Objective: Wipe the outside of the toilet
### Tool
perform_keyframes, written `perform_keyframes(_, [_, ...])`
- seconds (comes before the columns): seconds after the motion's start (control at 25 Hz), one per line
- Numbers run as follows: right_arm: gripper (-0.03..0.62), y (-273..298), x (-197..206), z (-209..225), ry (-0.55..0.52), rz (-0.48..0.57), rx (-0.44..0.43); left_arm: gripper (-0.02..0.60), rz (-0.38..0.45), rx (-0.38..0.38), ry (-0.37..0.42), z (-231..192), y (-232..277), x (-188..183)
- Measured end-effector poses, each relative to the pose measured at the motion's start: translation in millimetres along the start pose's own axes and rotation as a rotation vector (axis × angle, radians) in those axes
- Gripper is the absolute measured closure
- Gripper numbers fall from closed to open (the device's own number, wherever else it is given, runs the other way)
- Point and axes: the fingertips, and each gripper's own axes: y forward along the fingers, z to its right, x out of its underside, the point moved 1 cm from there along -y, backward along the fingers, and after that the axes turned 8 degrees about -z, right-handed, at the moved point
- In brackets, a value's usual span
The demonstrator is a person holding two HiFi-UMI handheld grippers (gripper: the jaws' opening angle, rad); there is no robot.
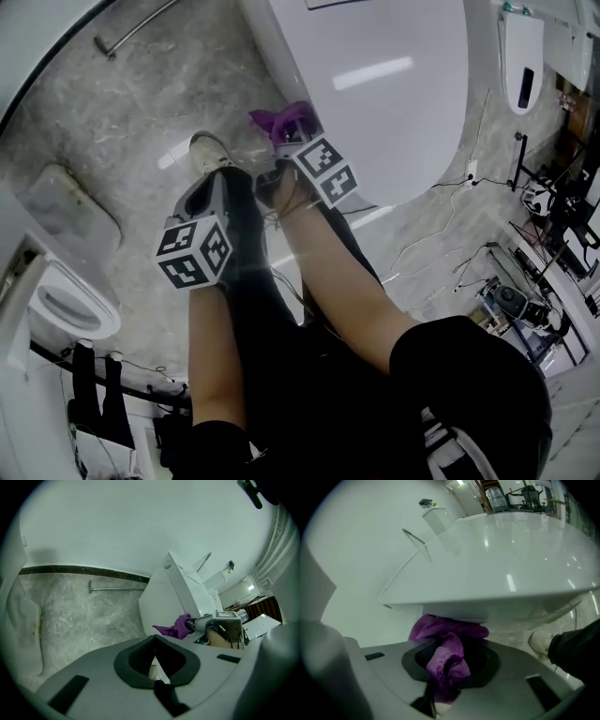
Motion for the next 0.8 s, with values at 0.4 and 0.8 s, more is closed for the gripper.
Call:
perform_keyframes(0.4, [0.503, 50.4, -8.0, -55.2, 0.011, 0.042, 0.033, 0.575, -0.001, 0.061, 0.079, -29.9, 6.7, -76.7])
perform_keyframes(0.8, [0.503, 97.6, -16.3, -113.3, -0.004, 0.041, 0.019, 0.575, -0.04, 0.084, 0.042, -61.0, 12.9, -85.1])
